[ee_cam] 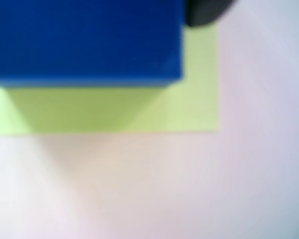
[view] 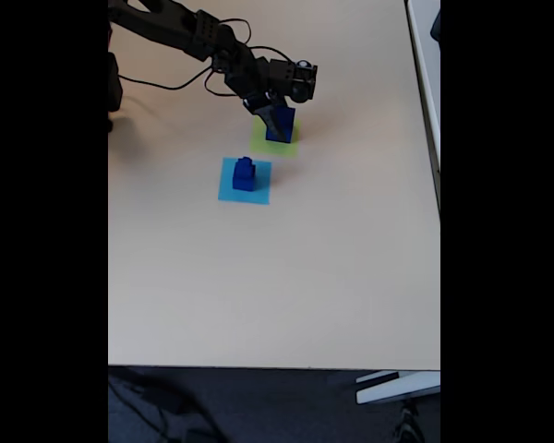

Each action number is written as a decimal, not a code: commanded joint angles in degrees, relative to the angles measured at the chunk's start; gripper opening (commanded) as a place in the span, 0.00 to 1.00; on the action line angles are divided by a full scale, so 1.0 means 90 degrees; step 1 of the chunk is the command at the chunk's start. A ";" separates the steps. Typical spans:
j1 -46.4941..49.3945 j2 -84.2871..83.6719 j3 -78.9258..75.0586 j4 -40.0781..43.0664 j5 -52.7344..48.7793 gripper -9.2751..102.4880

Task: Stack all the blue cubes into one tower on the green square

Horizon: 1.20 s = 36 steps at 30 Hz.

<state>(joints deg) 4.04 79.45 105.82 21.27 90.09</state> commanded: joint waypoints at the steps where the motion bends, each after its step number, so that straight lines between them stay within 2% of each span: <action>1: 0.0039 0.0400 -0.0557 -0.0176 -0.0088 0.41; 5: 0.0039 0.0420 -0.0889 -0.0674 -0.0352 0.41; 12: 0.0186 0.0742 -0.1797 -0.0469 -0.1357 0.40; 18: 0.0557 0.1123 -0.2148 0.0537 -0.1855 0.39; 28: 0.1377 0.1641 -0.2090 0.2871 -0.2041 0.36; 36: 0.1816 0.1895 -0.1670 0.3437 -0.2256 0.34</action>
<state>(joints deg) 19.25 91.85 90.88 51.15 70.49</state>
